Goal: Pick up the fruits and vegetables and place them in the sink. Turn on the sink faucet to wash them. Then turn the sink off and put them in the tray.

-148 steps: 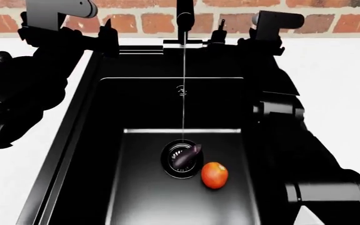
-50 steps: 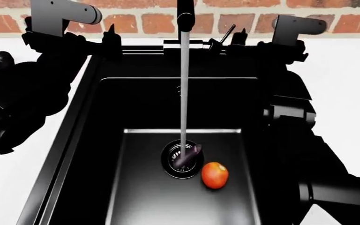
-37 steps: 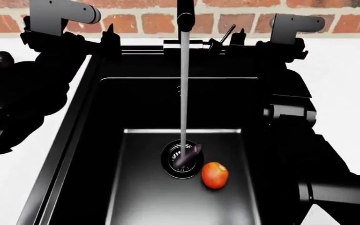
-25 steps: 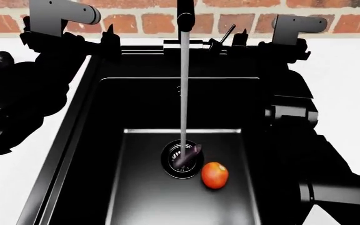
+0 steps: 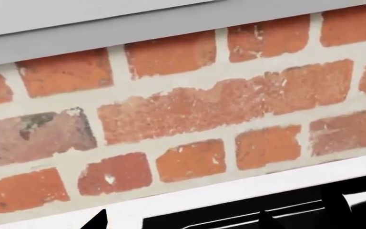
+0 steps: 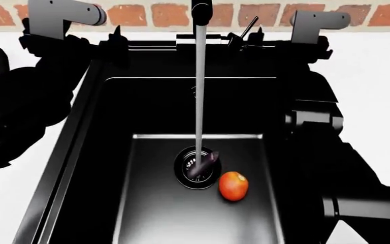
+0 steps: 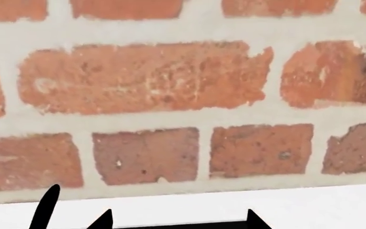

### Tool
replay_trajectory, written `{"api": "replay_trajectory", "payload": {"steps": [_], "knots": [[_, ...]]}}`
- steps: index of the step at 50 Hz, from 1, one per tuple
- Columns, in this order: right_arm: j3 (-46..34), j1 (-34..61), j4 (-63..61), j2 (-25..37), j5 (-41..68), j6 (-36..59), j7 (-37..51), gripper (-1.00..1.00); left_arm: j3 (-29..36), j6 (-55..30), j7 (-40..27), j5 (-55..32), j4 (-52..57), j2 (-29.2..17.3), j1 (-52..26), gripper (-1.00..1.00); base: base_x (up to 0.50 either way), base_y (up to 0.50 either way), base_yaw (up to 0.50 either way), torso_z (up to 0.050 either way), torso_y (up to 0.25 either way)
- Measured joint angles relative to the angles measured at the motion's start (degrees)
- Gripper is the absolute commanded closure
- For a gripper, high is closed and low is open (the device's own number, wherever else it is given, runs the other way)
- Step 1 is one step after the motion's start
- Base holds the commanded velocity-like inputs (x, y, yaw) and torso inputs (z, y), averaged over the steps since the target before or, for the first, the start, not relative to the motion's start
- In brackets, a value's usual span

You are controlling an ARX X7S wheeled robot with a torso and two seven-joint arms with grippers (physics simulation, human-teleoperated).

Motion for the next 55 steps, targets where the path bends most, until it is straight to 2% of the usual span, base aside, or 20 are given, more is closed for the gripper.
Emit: {"api": "replay_trajectory", "payload": {"steps": [55], "knots": [[-1.74,0.36,-0.12,-0.81,-0.17,-0.26,-3.44,-1.0,-1.4,0.11,-0.76,-0.69,0.78,-0.7,0.94,-1.0,0.0,0.0,0.0,0.0,0.005]]}}
